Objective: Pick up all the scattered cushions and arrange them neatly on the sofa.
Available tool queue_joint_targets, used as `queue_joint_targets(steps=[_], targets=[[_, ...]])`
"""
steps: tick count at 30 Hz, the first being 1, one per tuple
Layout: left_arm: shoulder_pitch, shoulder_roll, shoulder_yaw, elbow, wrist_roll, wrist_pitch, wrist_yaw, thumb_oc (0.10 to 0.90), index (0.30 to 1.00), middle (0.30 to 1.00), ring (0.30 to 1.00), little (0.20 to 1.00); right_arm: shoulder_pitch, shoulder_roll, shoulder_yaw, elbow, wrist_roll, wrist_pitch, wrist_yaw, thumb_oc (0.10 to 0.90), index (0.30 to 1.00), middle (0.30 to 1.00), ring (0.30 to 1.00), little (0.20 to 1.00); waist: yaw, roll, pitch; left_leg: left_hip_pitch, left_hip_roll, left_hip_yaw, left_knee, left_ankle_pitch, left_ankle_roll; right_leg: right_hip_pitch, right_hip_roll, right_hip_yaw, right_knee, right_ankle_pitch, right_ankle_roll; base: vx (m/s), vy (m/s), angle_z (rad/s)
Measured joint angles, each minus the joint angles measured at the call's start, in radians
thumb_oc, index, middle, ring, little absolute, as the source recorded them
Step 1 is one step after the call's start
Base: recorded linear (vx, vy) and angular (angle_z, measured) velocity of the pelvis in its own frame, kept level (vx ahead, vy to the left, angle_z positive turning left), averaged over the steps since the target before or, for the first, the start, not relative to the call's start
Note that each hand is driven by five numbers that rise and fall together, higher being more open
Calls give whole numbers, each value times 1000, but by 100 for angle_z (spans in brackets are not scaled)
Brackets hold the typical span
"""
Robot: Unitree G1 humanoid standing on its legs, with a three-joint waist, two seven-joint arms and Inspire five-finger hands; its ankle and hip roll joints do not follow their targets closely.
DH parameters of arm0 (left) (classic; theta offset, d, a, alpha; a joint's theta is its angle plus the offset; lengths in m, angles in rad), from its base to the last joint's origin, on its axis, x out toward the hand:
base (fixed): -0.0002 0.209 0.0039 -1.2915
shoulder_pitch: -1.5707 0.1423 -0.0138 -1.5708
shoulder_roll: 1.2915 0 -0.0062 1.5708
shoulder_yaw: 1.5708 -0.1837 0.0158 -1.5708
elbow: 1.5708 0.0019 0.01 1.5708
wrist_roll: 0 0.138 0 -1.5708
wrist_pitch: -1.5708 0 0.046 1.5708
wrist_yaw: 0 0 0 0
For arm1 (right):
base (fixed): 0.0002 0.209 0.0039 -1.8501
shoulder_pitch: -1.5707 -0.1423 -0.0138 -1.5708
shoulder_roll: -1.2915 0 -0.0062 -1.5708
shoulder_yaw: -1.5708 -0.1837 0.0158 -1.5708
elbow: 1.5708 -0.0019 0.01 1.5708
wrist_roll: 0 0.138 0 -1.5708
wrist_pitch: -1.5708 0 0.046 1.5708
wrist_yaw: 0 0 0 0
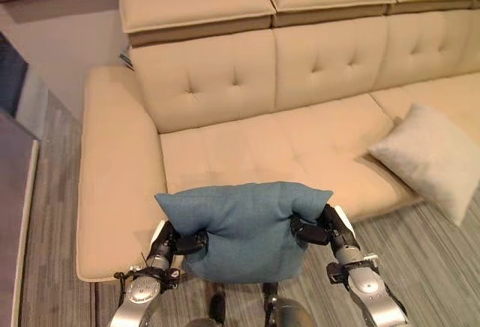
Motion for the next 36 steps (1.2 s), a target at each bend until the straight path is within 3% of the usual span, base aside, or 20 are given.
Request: queue_joint_targets(steps=[2,4,5,7,9,12,15,16,19,23,26,27,28,30,31,34,36], targets=[[-8,-9,-1,3,-2,0,0,400,300,300,300,300,0,-7,-8,2,2,1,-1,400,300,300,300,300,3,-15,3,-82,9,-9,176,-18,-30,54,4,-42,-50,15,-31,10,-161,60],[-34,-20,-18,5,-8,0,0,400,300,300,300,300,-6,-35,-24,-3,9,-2,-3,400,300,300,300,300,-7,-23,1,-194,21,7,373,-11,-46,76,3,-89,-66,-12,-49,71,-106,65],[-36,-20,-21,2,-12,0,-1,400,300,300,300,300,-22,-34,-28,-2,10,-2,-3,400,300,300,300,300,-1,-24,1,-199,53,27,400,-15,-43,86,27,-102,-61,-29,-76,99,-62,49],[-48,-20,-24,2,-17,0,-1,400,300,300,300,300,-29,-33,-35,-3,13,-3,-10,400,300,300,300,300,-10,-35,6,-231,70,48,419,-31,-30,103,37,-133,-78,-47,-104,135,-1,41],[-60,-19,-36,1,-16,0,-2,400,300,300,300,300,-28,-33,-40,-2,15,-2,-23,400,300,300,300,300,-16,-61,20,-256,68,72,265,-19,-48,137,42,-163,-129,-40,-93,228,90,49],[-58,-18,-38,2,-15,0,-1,400,300,300,300,300,-29,-31,-40,-1,15,-1,-23,400,300,300,300,300,-9,-56,20,-287,76,98,154,13,-76,161,69,-175,-151,-44,-87,171,137,7],[-46,-10,-39,2,-14,1,-1,400,300,300,300,300,-21,-23,-36,-2,15,1,-22,400,300,300,300,300,8,-36,20,-238,74,89,88,50,-55,201,99,-154,-140,-66,-76,131,142,-31],[-43,-11,-42,0,-14,1,-4,400,300,300,300,300,-15,-26,-40,-5,15,1,-21,400,300,300,300,300,6,-18,16,-206,77,83,68,95,-28,211,107,-145,-126,-81,-69,183,218,-34],[-41,-5,-38,-1,-7,2,-17,400,300,300,300,300,-10,-12,-45,-6,14,5,-22,400,300,300,300,300,-5,-23,14,-123,33,113,-13,115,14,203,48,-124,-22,-143,-24,93,139,-24],[-56,26,-30,-20,-7,2,-19,400,300,300,300,300,-12,1,-47,-18,12,5,-20,400,300,300,300,300,-13,-19,12,-82,-5,106,-27,90,59,74,-42,-113,295,-247,59,75,64,8],[-68,42,0,-20,-7,2,-15,400,300,300,300,300,-27,26,-37,-25,0,5,-17,400,300,300,300,300,-12,-15,15,-52,-9,78,-50,89,62,19,-58,10,308,-264,72,126,-41,29],[-73,45,2,-19,-7,1,-11,400,300,300,300,300,-32,26,-34,-25,-9,5,-18,400,300,300,300,300,-14,-7,16,-37,-8,57,-58,84,56,2,-59,37,262,-259,78,164,-121,58],[-82,52,2,-22,-7,-2,-9,400,300,300,300,300,-27,28,-35,-31,-9,4,-21,400,300,300,300,300,-20,-17,9,-30,-21,41,-62,85,53,9,-76,37,128,-177,108,117,-115,58],[-73,53,5,-24,-6,-2,2,400,300,300,300,300,-27,34,-33,-31,-15,4,-20,400,300,300,300,300,-9,-39,-3,-10,-42,34,-72,79,38,24,-92,37,52,-87,91,115,-105,38],[-69,39,7,-21,-6,-2,11,400,300,300,300,300,-29,35,-34,-28,-19,4,-20,400,300,300,300,300,-11,-31,-6,0,-38,17,-77,77,28,51,-88,36,16,-35,70,106,-102,25],[-51,11,7,-36,-5,-2,34,400,300,300,300,300,-32,34,-35,-29,-20,5,-30,400,300,300,300,300,-5,-4,-20,21,8,-3,-109,81,-12,144,-33,1,-142,25,39,81,-78,15],[-52,-5,7,-50,-1,-2,46,400,300,300,300,300,-40,32,-40,-30,-20,5,-45,400,300,300,300,300,-15,-4,-20,18,31,-15,-109,83,-24,150,-10,-18,-152,32,28,77,-88,18]])
